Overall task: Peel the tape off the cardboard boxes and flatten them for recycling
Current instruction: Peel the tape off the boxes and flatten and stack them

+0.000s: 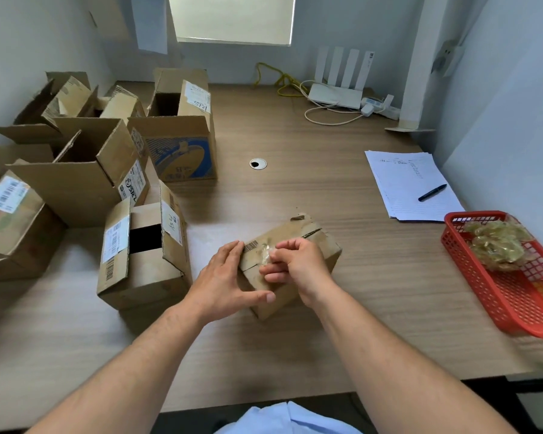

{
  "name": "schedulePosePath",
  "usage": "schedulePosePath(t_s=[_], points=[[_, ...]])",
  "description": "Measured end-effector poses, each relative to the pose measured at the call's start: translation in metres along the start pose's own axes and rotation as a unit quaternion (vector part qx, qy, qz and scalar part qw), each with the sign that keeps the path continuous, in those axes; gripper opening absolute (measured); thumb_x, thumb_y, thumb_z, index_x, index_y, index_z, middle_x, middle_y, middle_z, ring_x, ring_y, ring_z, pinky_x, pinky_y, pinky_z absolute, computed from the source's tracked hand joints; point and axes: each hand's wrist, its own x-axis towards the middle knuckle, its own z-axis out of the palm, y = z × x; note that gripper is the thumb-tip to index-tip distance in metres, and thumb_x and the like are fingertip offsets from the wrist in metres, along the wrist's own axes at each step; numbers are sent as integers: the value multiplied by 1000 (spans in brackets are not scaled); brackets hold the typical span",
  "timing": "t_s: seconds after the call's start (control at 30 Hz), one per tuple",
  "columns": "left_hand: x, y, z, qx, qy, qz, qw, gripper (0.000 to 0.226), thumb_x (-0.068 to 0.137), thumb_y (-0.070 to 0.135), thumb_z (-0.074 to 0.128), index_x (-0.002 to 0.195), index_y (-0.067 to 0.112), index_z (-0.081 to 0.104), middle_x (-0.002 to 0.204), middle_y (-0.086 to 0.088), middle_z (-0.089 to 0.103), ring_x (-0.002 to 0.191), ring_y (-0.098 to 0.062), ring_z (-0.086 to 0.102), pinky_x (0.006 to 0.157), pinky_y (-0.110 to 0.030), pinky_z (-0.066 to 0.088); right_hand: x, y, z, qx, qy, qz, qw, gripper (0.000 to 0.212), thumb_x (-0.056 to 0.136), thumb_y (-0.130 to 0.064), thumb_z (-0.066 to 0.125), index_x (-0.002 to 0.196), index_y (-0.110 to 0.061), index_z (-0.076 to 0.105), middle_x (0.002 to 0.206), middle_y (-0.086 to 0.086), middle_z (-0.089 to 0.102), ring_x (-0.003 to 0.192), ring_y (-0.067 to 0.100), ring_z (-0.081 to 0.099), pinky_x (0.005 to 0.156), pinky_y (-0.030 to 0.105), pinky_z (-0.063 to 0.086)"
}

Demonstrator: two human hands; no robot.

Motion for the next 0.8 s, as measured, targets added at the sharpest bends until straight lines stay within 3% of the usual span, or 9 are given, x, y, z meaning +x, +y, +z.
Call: schedulePosePath(t_s=[0.17,0.23,0.3,0.37,0.47,0.53,0.67,0.73,0.8], points=[[-1,1,11,18,-27,-27,999,123,66,71,70,154,13,8,154,1,13,143,-15,16,116,-31,24,2,9,4,-27,26,43,998,14,90,4,51,88,-9,47,72,10,58,49,17,64,42,26,51],[-2,1,16,31,-26,-23,999,121,68,68,70,154,13,7,152,2,15,142,-15,17,113,-30,25,9,17,0,-150,98,11,984,10,91,-3,52,86,-12,51,75,9,61,53,19,65,48,33,51],[-2,2,18,38,-26,-15,999,120,69,67,70,155,14,6,152,2,14,141,-15,16,113,-29,24,14,19,-8,-409,156,-66,896,7,91,-21,58,88,-16,62,92,6,63,78,23,66,68,35,51],[-2,1,18,35,-24,-14,999,120,69,66,71,155,14,5,152,2,14,142,-16,15,113,-29,23,14,22,-12,-555,155,-123,808,19,92,-31,57,101,-16,65,109,6,55,96,26,59,79,31,45],[-3,1,18,38,-21,-10,999,120,69,66,71,155,13,5,152,2,14,142,-16,15,113,-29,23,12,28,-6,-577,133,-195,782,17,94,-24,55,108,-14,57,110,7,56,99,27,57,81,35,45],[-4,2,18,37,-22,-12,999,119,70,65,71,155,14,5,152,2,14,141,-16,15,111,-29,25,13,29,2,-531,127,-216,809,11,91,-19,58,99,-12,60,104,6,62,95,25,59,80,34,44],[-3,2,17,26,-23,-21,999,118,68,65,72,154,15,8,155,0,13,143,-17,14,112,-30,25,19,20,16,-189,38,-73,979,13,84,-21,63,77,-13,68,80,6,69,79,22,65,80,39,55],[-3,2,16,28,-29,-20,999,120,69,65,72,155,14,5,155,-1,12,144,-18,13,114,-31,24,21,19,13,-95,31,-62,993,6,87,-13,63,84,-11,67,80,4,66,77,19,63,77,33,54],[-3,2,15,28,-33,-15,999,121,69,64,72,155,14,1,153,-1,12,143,-18,13,113,-30,24,22,18,5,-160,74,-128,976,13,84,-12,68,97,-13,65,90,-2,65,86,15,63,82,30,52]])
